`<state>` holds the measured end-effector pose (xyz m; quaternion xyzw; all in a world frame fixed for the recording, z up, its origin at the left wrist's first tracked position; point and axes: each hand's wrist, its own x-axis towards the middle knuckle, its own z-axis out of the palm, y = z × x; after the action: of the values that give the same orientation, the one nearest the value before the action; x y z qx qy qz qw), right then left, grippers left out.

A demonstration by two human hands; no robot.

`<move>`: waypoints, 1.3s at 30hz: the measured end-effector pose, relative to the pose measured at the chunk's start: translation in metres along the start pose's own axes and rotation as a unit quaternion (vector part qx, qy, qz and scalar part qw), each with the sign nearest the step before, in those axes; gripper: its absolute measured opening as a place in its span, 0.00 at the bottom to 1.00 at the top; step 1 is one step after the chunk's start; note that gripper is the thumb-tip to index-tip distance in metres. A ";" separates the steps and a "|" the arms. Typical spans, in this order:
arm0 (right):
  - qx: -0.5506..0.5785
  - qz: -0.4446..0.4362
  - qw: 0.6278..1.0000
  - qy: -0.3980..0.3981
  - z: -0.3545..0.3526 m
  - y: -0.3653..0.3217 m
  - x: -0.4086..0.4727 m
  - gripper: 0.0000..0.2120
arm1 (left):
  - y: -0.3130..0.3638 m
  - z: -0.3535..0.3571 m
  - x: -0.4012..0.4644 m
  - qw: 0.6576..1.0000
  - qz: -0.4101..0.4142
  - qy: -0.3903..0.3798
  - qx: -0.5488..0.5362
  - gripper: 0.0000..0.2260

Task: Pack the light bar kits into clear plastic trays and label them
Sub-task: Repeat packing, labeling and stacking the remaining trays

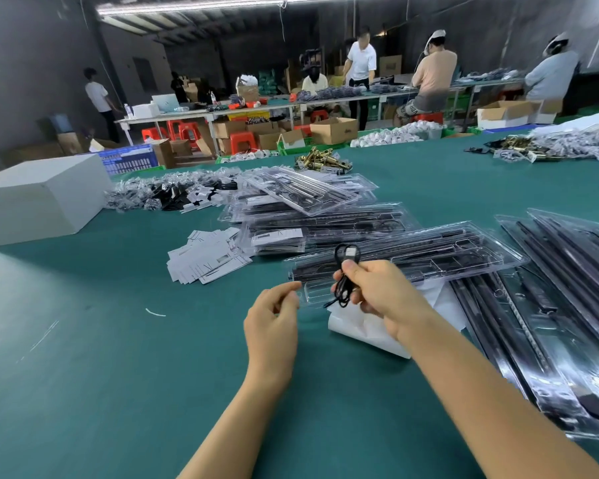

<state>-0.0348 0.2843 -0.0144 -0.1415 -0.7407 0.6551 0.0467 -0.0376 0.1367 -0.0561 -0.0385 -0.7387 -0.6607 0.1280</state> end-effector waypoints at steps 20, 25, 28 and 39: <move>0.289 0.152 0.944 -0.040 -0.061 -0.022 -0.004 0.13 | -0.002 0.005 -0.004 0.944 0.215 -0.109 0.224 0.09; 0.302 0.208 0.926 -0.091 -0.039 -0.013 -0.003 0.13 | 0.002 0.011 -0.009 0.955 0.201 -0.116 0.182 0.09; 0.304 0.219 0.923 -0.090 -0.031 -0.009 -0.001 0.13 | 0.002 0.011 -0.010 0.969 0.167 -0.124 0.130 0.09; 0.263 0.197 0.943 -0.061 -0.016 -0.004 -0.001 0.08 | 0.013 0.006 -0.014 0.989 -0.007 -0.140 -0.036 0.04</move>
<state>-0.0302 0.2991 -0.0078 -0.2265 -0.5010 0.8301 -0.0931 -0.0222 0.1461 -0.0471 -0.1301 -0.7251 -0.6761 0.0169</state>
